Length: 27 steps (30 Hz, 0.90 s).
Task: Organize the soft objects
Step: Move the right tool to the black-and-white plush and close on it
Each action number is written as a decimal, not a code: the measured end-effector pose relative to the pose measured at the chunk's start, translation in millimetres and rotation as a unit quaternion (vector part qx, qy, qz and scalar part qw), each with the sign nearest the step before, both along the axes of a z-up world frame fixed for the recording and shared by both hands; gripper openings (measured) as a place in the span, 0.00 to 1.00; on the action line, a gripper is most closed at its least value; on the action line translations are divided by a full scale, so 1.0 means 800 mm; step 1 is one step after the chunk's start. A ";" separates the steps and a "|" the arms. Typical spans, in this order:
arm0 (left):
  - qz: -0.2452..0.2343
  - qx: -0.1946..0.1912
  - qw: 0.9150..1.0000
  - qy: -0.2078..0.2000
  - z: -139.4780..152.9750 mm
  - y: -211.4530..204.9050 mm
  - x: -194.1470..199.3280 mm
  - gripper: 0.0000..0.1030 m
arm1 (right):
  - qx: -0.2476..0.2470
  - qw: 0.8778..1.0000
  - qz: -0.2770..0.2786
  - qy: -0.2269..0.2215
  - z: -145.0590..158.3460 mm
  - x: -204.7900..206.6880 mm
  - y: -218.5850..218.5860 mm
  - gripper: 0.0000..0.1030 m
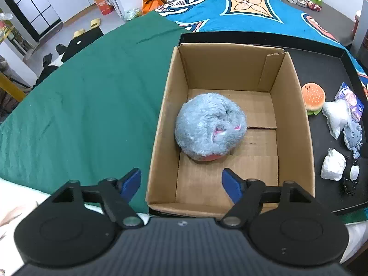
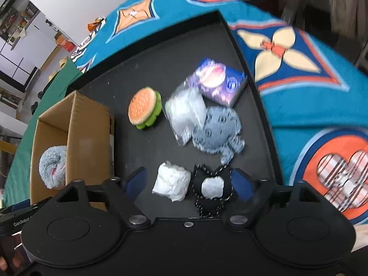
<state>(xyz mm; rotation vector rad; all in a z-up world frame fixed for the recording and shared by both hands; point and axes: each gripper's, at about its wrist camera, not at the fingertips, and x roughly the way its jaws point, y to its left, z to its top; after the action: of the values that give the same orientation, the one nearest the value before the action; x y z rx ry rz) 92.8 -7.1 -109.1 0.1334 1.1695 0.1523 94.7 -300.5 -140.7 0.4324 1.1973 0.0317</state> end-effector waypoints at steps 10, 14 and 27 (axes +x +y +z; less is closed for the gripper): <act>0.004 0.027 1.000 0.007 -0.002 -0.013 0.005 0.77 | 0.003 0.999 -0.012 0.029 -0.029 0.005 -0.009 0.60; 0.005 0.034 0.999 0.006 -0.003 -0.018 0.006 0.77 | 0.006 0.999 -0.013 0.050 -0.042 0.009 -0.010 0.60; 0.006 0.050 0.999 0.011 -0.006 -0.022 0.007 0.78 | 0.006 0.998 -0.005 0.068 -0.059 0.015 -0.003 0.45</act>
<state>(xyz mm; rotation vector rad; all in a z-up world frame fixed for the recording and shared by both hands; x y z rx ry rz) 98.4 -24.9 -113.5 0.2179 1.1841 0.2202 106.6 -303.2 -188.2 0.4557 1.3291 0.0009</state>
